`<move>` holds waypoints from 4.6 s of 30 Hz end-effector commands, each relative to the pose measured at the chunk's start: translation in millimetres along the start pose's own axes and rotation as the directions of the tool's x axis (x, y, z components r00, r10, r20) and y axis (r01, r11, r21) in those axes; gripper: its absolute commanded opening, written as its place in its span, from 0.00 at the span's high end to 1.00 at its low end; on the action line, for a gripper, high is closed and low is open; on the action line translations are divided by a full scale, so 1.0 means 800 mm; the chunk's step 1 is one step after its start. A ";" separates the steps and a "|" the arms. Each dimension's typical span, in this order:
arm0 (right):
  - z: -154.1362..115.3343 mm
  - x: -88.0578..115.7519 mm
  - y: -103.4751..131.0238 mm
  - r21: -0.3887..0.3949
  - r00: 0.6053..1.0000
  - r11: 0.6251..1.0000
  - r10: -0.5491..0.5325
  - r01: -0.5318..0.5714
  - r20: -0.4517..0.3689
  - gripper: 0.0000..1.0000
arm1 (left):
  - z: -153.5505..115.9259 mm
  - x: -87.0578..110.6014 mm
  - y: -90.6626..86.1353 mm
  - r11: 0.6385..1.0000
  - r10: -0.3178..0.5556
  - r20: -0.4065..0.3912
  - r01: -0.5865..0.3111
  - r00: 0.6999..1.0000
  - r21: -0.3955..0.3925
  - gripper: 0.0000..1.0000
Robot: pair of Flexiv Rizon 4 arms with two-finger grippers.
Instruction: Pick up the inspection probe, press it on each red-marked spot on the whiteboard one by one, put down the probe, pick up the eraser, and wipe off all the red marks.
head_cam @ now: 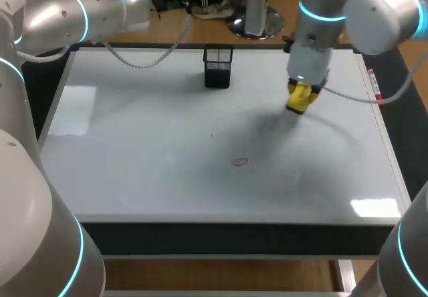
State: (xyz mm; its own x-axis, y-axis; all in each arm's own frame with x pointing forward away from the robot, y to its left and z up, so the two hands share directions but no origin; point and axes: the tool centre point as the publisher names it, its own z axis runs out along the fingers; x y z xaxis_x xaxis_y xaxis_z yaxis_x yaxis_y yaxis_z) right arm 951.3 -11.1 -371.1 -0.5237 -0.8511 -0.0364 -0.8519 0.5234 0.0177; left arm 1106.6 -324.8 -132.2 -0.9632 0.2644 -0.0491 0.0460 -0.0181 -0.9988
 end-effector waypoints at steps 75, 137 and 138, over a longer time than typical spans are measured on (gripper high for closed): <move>-0.007 0.054 -0.010 0.000 0.998 0.998 0.061 -0.061 0.031 1.00 | 0.062 0.231 -0.002 1.000 0.019 -0.204 -0.023 0.979 -0.018 1.00; -0.007 0.054 -0.010 0.000 0.998 0.998 0.061 -0.061 0.031 1.00 | 0.064 0.441 0.145 0.997 -0.062 -0.478 0.072 0.876 0.003 1.00; -0.007 0.054 -0.010 0.000 0.998 0.998 0.061 -0.061 0.031 1.00 | 0.063 0.440 0.146 0.998 -0.061 -0.476 0.070 0.878 0.003 1.00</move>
State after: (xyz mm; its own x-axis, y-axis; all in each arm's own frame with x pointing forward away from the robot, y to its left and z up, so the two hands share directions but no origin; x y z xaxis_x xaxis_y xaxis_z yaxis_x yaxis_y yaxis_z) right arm 935.0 -52.1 -368.3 -0.5758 -0.8147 -0.0687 -0.8173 0.5758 0.0211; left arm 762.0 -285.5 -267.3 -0.7147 0.6993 0.0177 -0.0262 -0.0016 -0.9997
